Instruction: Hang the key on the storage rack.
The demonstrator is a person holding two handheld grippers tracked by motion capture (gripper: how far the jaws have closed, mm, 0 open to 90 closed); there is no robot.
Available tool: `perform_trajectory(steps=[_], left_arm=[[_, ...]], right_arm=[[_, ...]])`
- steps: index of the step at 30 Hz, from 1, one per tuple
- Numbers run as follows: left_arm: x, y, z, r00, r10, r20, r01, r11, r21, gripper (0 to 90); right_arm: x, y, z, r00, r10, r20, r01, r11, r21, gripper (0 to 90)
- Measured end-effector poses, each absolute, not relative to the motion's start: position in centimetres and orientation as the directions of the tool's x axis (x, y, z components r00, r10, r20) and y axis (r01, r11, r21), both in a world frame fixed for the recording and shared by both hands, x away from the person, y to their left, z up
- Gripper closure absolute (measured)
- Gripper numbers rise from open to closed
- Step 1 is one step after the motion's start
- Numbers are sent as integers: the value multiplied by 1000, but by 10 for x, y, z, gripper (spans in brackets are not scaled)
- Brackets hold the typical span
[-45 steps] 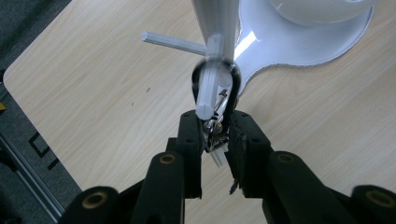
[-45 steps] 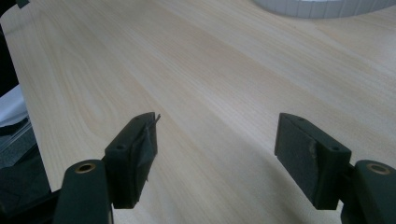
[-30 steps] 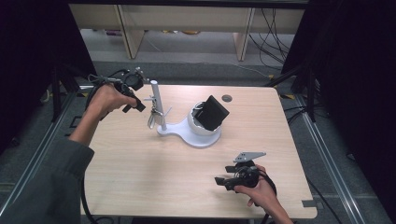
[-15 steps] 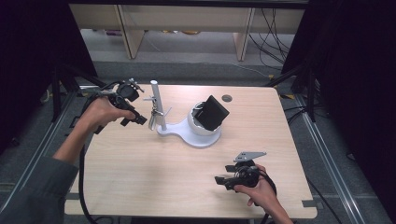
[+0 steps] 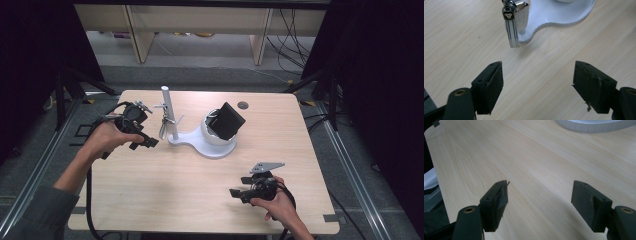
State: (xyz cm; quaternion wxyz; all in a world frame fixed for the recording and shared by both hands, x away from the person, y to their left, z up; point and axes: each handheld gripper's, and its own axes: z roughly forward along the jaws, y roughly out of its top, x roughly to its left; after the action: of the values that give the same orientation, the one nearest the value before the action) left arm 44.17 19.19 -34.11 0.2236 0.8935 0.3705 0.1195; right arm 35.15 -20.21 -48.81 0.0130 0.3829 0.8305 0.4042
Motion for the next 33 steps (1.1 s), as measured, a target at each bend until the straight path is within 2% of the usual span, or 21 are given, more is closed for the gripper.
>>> perform_trajectory(steps=[5,14,18,23,26,33], left_arm=[[432,190,-348,704,710,27,606,-619,500,216],[414,192,-360,739,672,55,557,-654,513,193],[401,191,-369,737,676,26,564,-635,529,175],[391,188,-382,754,654,65,530,-663,529,166],[384,185,-390,763,645,50,523,-660,540,165],[370,181,-406,773,634,30,507,-646,571,163]], right_arm=[[351,-201,-489,-702,638,316,641,374,670,307],[353,-202,-489,-708,649,277,620,385,683,306],[352,-201,-488,-706,650,282,625,385,679,306],[351,-200,-488,-710,647,279,621,388,681,306],[350,-199,-487,-699,653,291,635,379,673,306],[352,-200,-487,-727,636,258,595,397,698,305]])
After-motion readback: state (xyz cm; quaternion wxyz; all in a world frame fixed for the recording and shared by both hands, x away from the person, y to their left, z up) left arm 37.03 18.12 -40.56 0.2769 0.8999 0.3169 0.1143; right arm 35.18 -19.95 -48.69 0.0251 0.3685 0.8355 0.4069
